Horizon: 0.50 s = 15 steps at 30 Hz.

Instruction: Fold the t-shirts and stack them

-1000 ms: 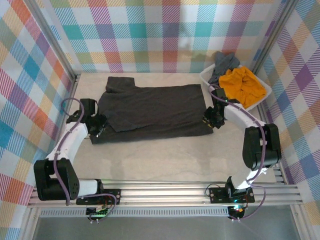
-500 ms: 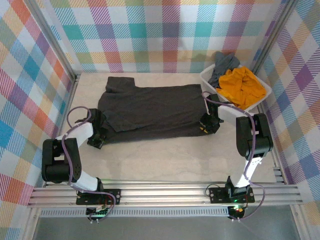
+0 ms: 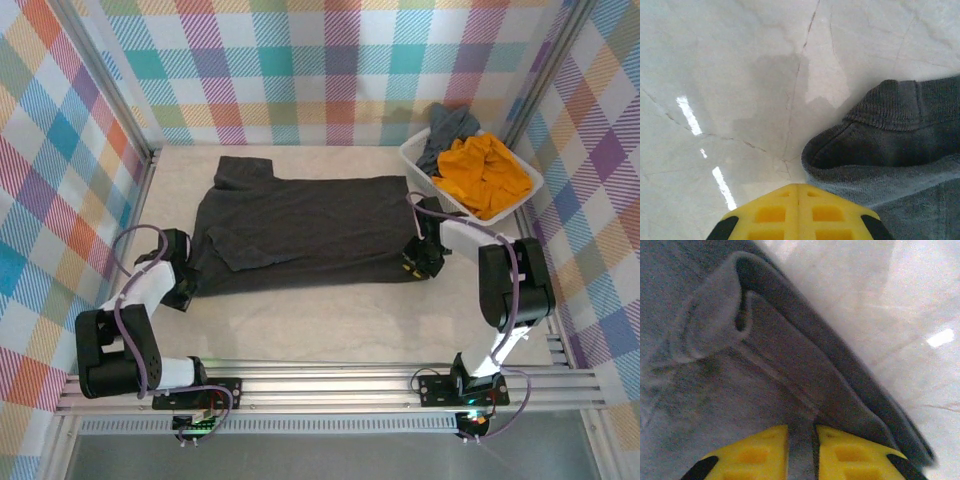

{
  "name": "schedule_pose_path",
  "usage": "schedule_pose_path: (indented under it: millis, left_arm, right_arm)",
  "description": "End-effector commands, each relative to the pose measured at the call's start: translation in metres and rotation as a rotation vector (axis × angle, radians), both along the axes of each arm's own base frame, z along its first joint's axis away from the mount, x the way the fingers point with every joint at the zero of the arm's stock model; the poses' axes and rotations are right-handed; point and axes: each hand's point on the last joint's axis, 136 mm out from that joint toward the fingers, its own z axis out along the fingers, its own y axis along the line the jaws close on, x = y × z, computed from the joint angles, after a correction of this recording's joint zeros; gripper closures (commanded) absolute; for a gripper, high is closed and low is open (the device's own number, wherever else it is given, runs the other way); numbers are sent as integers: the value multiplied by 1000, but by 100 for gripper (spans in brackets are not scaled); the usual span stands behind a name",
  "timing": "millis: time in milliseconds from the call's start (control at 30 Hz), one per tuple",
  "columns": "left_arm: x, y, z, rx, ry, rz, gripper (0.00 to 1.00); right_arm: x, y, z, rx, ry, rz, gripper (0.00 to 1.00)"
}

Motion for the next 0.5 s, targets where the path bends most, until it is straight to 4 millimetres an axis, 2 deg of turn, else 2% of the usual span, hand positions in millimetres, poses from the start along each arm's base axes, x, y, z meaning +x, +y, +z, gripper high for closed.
schedule_pose_path:
  millis: [0,100,200,400,467]
  left_arm:
    - [31,-16,45,-49,-189,-91,94]
    - [63,-60,64,-149,-305,-231,80]
    - [80,-98,54,-284,-351,-273,66]
    - [96,-129,35,-371,-366,-289,65]
    - [90,-132,25,-366,-296,-297,67]
  right_arm:
    - [4,-1,37,-20,-117,36,67]
    - [16,12,69,-8,-235,104,53]
    - [23,23,88,18,-270,147,48]
    - [28,32,104,62,-306,153,46]
    - [28,32,104,64,-306,148,46]
